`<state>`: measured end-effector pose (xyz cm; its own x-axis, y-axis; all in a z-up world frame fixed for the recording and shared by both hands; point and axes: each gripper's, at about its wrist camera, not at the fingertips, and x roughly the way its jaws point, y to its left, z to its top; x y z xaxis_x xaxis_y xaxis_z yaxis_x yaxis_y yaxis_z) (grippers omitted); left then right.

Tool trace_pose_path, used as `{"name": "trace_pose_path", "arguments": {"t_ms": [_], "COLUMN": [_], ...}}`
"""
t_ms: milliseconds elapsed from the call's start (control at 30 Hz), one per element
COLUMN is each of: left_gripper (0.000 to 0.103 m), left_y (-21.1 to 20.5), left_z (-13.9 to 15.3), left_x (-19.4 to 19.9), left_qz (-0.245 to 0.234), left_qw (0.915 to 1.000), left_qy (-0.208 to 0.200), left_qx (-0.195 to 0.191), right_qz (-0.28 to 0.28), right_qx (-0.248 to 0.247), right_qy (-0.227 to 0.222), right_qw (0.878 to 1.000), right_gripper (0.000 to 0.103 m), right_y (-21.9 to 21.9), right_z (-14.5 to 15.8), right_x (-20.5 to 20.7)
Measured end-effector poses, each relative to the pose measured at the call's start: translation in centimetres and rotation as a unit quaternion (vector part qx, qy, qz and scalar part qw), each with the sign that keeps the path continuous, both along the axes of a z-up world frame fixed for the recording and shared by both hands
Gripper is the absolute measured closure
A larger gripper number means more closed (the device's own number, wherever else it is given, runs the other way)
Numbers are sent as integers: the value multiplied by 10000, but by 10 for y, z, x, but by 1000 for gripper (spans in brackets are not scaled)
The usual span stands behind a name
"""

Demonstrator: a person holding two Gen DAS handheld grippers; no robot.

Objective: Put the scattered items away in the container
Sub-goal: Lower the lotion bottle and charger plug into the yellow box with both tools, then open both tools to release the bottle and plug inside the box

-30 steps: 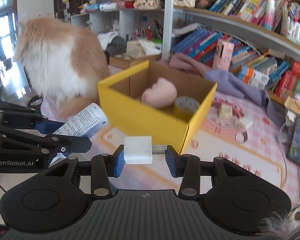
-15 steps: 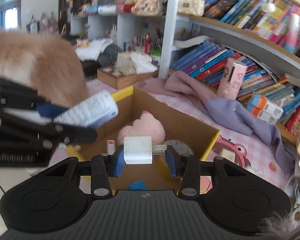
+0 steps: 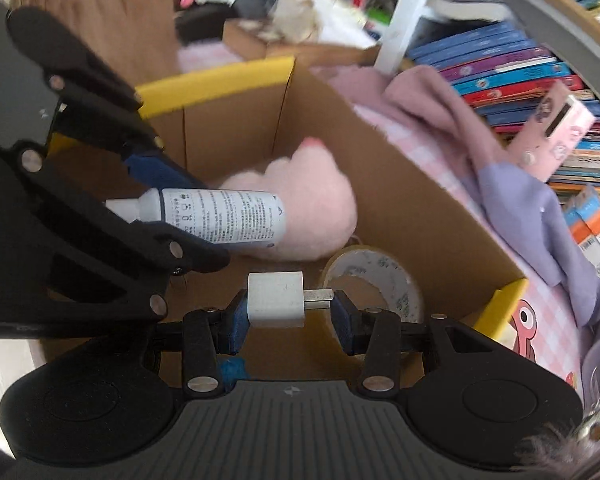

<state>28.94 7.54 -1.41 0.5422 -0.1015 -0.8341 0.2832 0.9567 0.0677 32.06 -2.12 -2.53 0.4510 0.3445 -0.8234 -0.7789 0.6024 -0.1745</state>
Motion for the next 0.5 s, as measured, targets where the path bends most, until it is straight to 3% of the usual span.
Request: {"name": "trace_pose_path", "arguments": {"t_ms": [200,500], "left_gripper": [72,71], "left_y": [1,6], "left_z": [-9,-11], "left_x": [8,9], "left_qz": [66,190], "left_qw": [9997,9991], "left_qy": [220,262], "left_qx": [-110,-269], "right_qz": [180,263], "right_qx": [-237,-331], "right_qy": [266,253], "right_qw": [9992,9988], "right_gripper": [62,62], "right_y": [4,9], "right_z": [-6,-7], "right_x": [5,3]}}
